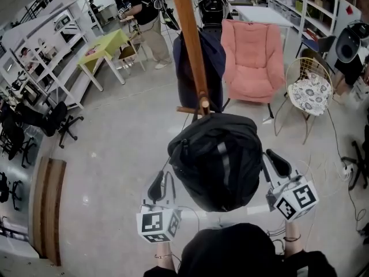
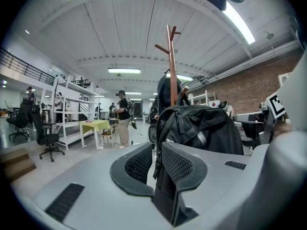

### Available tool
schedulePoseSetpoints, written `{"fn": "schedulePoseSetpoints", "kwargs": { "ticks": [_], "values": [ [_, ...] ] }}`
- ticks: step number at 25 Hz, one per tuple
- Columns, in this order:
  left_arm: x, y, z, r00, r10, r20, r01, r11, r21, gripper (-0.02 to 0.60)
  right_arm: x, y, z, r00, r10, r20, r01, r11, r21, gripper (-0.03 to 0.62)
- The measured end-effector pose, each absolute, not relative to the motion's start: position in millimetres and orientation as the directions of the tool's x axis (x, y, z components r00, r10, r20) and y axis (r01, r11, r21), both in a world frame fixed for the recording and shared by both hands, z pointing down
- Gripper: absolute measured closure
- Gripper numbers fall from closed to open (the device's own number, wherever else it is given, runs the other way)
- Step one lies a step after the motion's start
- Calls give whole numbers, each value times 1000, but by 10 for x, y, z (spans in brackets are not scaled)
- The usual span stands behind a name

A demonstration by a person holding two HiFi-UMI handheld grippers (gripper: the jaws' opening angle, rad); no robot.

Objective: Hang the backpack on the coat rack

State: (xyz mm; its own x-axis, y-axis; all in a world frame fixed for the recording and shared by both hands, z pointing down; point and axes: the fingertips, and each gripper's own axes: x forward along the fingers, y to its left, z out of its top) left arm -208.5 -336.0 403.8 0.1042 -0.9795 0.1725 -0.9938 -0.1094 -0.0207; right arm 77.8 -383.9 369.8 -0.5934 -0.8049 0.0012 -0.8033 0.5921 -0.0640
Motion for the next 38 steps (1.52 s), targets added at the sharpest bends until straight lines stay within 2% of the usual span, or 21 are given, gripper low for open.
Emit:
{"fn": "schedulePoseSetpoints", "kwargs": {
  "ticks": [3,15,38],
  "values": [
    [-2075,-3299,4031,89,-981,171,-995,-95,-28,513,899,-3803,3678,-557,-831,-14,-830,557,-43,566],
    [-2035,-3165,3989,78,-986,149,-995,-85,-42,565,1217,-3710,3744,-498,-867,-25,-858,497,-125,580],
    [-2055,-3099,4063,101,-983,152,-992,-112,-64,566,1282,-3651,3757,-472,-881,-25,-878,473,-79,582]
  ]
}}
